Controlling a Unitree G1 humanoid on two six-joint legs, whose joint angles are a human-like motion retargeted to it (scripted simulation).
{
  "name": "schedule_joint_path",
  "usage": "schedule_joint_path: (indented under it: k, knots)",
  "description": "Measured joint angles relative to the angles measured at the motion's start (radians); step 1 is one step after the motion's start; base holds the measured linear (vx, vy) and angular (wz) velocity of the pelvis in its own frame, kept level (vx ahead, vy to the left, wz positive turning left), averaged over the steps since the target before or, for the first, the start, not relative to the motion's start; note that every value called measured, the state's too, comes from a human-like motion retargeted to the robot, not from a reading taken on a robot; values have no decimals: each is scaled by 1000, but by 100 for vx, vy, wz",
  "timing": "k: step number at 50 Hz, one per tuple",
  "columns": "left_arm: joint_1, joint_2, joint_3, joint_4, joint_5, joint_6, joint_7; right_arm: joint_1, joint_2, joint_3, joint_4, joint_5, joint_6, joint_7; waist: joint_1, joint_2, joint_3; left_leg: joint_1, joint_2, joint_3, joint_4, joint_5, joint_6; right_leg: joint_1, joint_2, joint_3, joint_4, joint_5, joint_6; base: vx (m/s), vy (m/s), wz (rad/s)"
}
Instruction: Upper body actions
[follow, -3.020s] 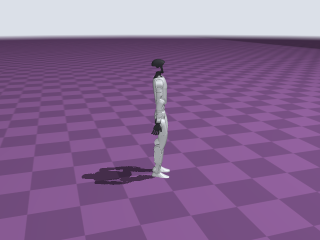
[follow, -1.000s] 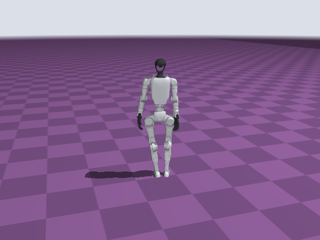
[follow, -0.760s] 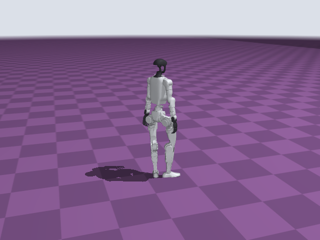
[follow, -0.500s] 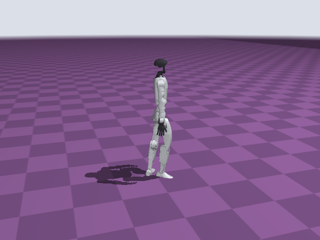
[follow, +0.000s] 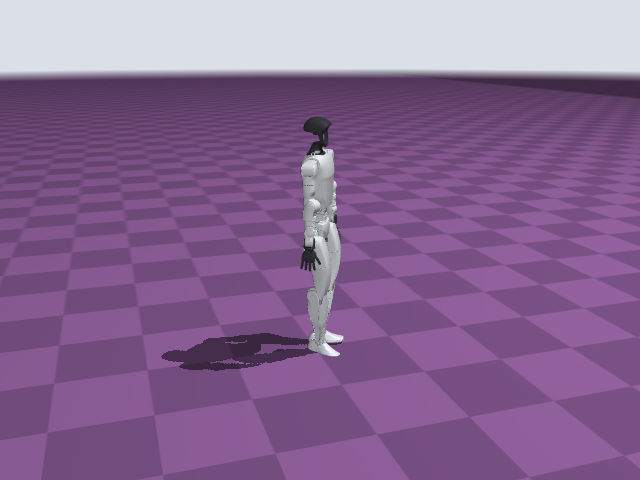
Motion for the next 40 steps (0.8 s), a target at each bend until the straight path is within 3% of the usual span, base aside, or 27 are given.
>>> schedule_joint_path:
  k: [2, 8, 13, 21, 25, 28, 30, 32, 35, 37, 40]
  knots:
    - [18, 2, -5, 13, 24, 1, 4, 3, 8, 1, -10, 2, -5, -6, -42, 32, -22, 44, 33, 28, -16, -42, -68, -3, 19, -8, 3, -11, -1, 25, 2, 22]
    - [11, 38, -26, 35, 127, 14, 18, -2, 27, 11, 4, 79, -28, 3, -59, 23, -3, 47, 5, 18, -25, -35, -45, 7, 10, 7, 17, -28, -2, 13, -7, 0]
    - [42, 40, 15, 22, 100, 23, 26, 17, 15, 34, 35, 15, 2, 11, -10, 24, -36, 42, 4, -1, -34, -34, -46, -6, 17, 41, 47, -56, -14, 28, -5, -16]
    - [23, 64, 47, -38, 88, 8, 19, 4, 30, 58, 49, 70, -13, -14, -48, 38, -4, -10, 33, -129, -9, 17, -60, -30, 36, 52, 191, -167, -78, 8, -15, 97]
    - [18, 79, 18, -80, 114, -7, 29, 24, 52, 49, 51, 89, -19, -17, -47, 19, 20, -24, 15, -273, 2, 60, -69, -38, 80, 277, 264, -174, -91, 14, -21, 202]
    - [18, 70, 25, -87, 99, -11, 23, 36, 59, 51, 54, 83, -22, -6, -25, 4, 22, -49, -13, -392, 4, 97, -82, -37, 140, 542, 288, -166, -41, 8, -19, 222]
    - [8, 65, 33, -78, 78, -11, 19, 38, 59, 53, 51, 69, -27, 2, -35, 1, 26, -71, -38, -506, 7, 124, -97, -29, 148, 615, 283, -185, 6, 5, -23, 288]
    - [-8, 65, 43, -67, 62, -7, 24, 36, 56, 56, 46, 56, -33, 1, -28, -4, 43, -90, -64, -610, 12, 151, -119, -11, 137, 576, 264, -214, 19, -1, -24, 273]
    - [-42, 76, 50, -48, 56, -5, 39, 24, 46, 49, 47, 51, -38, -3, 42, -31, 71, -123, -101, -693, -2, 188, -157, 13, 86, 356, 210, -219, -23, -1, -21, 226]
    - [-70, 78, 43, -28, 50, -7, 72, 16, 32, 28, 54, 52, -35, -4, 91, -31, 81, -152, -85, -672, -23, 187, -172, 15, 67, 265, 199, -228, -10, -4, -15, 277]
    - [-93, 76, 39, -4, 27, -7, 117, 19, 6, 4, 62, 49, -33, -18, 114, -39, 87, -193, -47, -553, -52, 132, -138, 21, 11, 91, 190, -254, 15, 15, -11, 344]
